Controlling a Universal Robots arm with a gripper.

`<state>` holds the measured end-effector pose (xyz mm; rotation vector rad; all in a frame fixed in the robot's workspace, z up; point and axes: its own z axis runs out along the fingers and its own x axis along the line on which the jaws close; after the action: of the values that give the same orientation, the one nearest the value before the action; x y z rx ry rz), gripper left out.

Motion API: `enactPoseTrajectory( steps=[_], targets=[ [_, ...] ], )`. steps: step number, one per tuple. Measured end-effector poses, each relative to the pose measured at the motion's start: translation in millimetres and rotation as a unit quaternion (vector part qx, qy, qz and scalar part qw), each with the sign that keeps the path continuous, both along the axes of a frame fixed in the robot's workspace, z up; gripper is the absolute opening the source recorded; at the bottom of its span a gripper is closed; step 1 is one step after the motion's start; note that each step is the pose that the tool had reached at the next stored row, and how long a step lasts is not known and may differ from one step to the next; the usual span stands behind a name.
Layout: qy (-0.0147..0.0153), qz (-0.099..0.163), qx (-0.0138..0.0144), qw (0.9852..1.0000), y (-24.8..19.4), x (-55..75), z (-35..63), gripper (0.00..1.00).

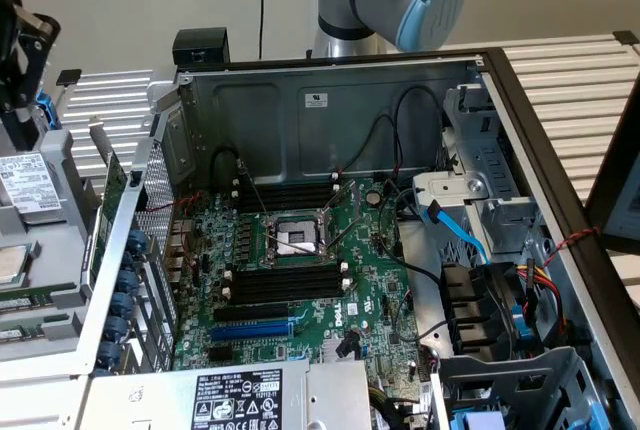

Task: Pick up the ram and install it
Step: 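Reach for the ram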

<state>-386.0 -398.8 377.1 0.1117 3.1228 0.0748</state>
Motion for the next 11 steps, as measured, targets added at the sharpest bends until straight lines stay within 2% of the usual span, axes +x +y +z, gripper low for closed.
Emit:
enactPoseTrajectory(
  steps=[5, 11],
  targets=[
    [0.0002, 0.0, 0.0, 1.0, 0.1, -22.8, -3.2, 0.1],
    [0.0033, 0.0, 0.0, 1.0, 0.0, -45.2, -8.5, 0.1]
  ],
)
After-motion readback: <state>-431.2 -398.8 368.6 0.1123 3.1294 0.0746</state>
